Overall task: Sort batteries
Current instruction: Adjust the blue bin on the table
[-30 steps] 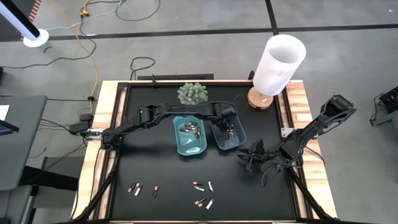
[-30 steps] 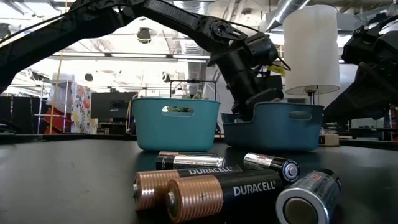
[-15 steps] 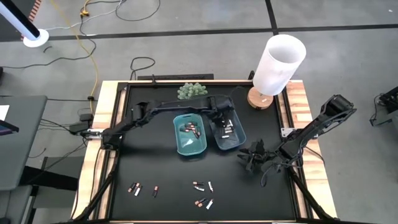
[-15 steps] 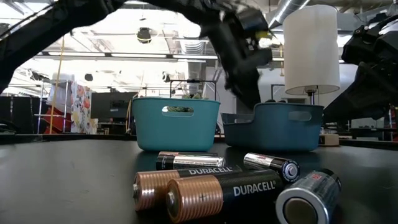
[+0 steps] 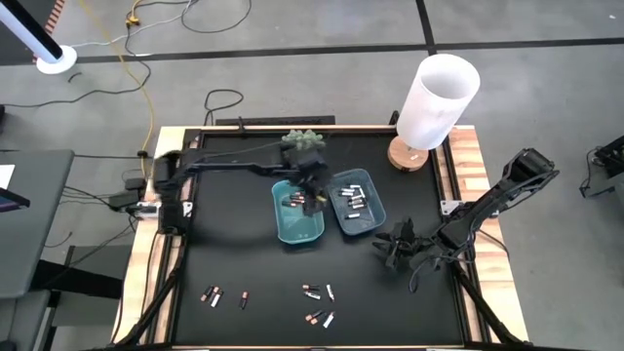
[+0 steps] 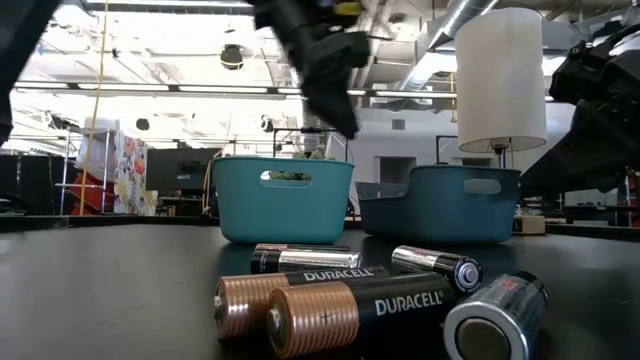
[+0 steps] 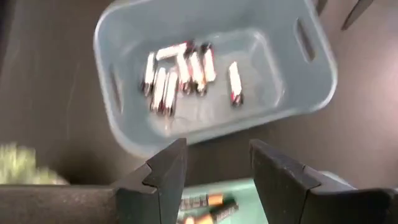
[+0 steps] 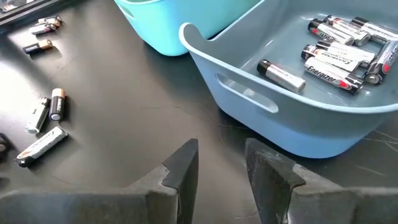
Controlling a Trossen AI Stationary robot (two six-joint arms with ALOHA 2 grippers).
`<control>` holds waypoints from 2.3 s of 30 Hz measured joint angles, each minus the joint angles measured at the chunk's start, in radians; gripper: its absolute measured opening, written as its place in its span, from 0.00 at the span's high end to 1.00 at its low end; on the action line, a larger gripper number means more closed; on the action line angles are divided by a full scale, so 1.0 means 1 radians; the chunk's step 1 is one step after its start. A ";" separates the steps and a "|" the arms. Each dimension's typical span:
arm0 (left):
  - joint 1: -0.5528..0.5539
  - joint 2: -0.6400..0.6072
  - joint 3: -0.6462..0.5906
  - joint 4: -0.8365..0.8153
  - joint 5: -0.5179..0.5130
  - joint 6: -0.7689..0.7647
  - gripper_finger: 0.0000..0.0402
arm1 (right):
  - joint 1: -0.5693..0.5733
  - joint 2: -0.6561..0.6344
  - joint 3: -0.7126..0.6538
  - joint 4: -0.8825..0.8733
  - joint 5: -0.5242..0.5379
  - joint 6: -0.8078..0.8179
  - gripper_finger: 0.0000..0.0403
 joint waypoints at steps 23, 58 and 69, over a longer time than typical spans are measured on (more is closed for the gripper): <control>-0.453 -0.913 -1.018 0.176 -0.419 -0.781 0.61 | 0.000 0.000 0.000 -0.001 0.000 0.000 0.63; -0.684 -0.893 -1.024 -0.098 -0.448 -1.237 0.63 | -0.028 0.000 0.000 0.000 0.005 0.000 0.63; -0.680 -0.792 -1.025 -0.126 -0.466 -1.266 0.55 | -0.081 0.000 0.000 0.000 0.005 0.000 0.63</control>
